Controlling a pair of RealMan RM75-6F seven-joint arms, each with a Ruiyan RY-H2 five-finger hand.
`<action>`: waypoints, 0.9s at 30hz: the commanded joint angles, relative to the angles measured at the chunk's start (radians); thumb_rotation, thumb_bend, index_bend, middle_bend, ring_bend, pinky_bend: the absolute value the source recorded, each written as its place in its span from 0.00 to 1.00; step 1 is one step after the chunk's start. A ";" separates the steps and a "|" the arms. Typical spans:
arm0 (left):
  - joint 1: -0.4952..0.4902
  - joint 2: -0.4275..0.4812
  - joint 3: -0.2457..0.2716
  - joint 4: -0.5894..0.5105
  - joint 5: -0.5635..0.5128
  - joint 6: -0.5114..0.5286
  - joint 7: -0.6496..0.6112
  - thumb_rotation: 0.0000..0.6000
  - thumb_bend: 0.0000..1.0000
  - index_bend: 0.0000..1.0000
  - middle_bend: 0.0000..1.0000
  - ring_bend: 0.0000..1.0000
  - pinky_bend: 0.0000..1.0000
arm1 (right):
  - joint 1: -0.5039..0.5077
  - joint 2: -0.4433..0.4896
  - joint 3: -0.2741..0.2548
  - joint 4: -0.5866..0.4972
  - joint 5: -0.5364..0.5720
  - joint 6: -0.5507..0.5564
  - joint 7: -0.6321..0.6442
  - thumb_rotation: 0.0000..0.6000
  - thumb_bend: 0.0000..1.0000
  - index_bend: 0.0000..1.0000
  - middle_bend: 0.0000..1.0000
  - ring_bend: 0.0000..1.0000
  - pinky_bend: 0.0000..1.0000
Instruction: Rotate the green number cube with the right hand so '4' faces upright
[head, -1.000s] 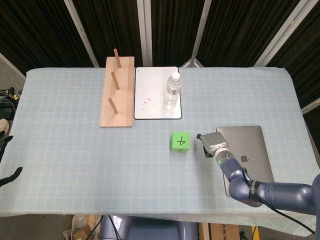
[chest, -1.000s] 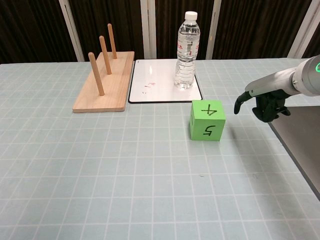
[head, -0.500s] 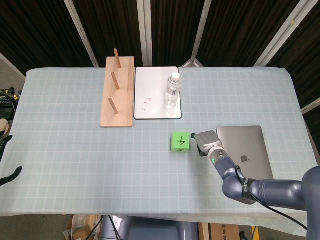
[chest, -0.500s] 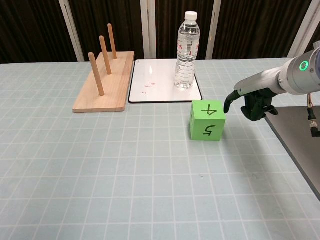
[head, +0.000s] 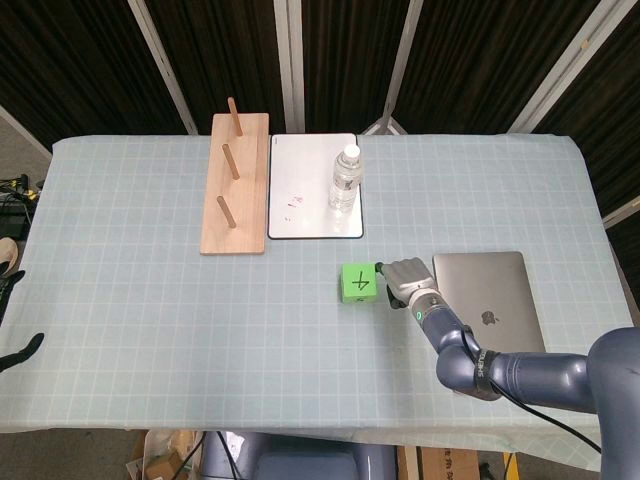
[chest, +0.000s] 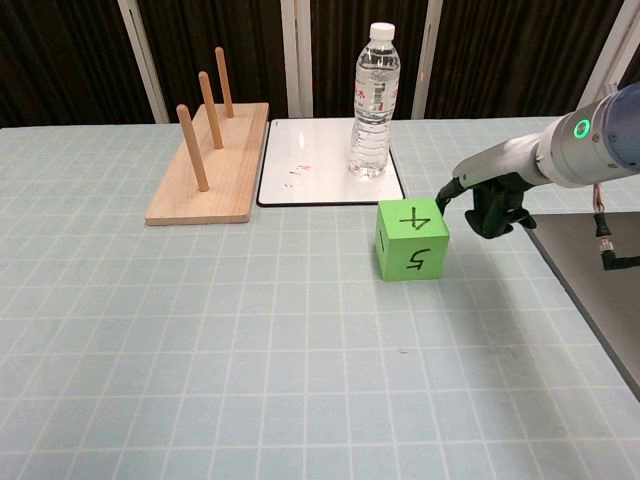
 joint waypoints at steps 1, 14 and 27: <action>0.000 0.000 0.000 0.000 -0.001 -0.001 0.001 1.00 0.31 0.12 0.00 0.00 0.00 | 0.008 -0.005 0.000 0.006 0.004 -0.005 0.006 1.00 0.83 0.19 0.84 0.85 0.66; -0.001 0.002 -0.001 -0.001 -0.003 -0.003 -0.002 1.00 0.31 0.12 0.00 0.00 0.00 | 0.074 -0.057 -0.008 0.058 0.066 -0.018 0.001 1.00 0.83 0.19 0.84 0.85 0.66; -0.003 0.006 -0.003 0.000 -0.008 -0.008 -0.012 1.00 0.31 0.12 0.00 0.00 0.00 | 0.136 -0.132 0.004 0.084 0.094 -0.005 -0.011 1.00 0.83 0.19 0.84 0.85 0.66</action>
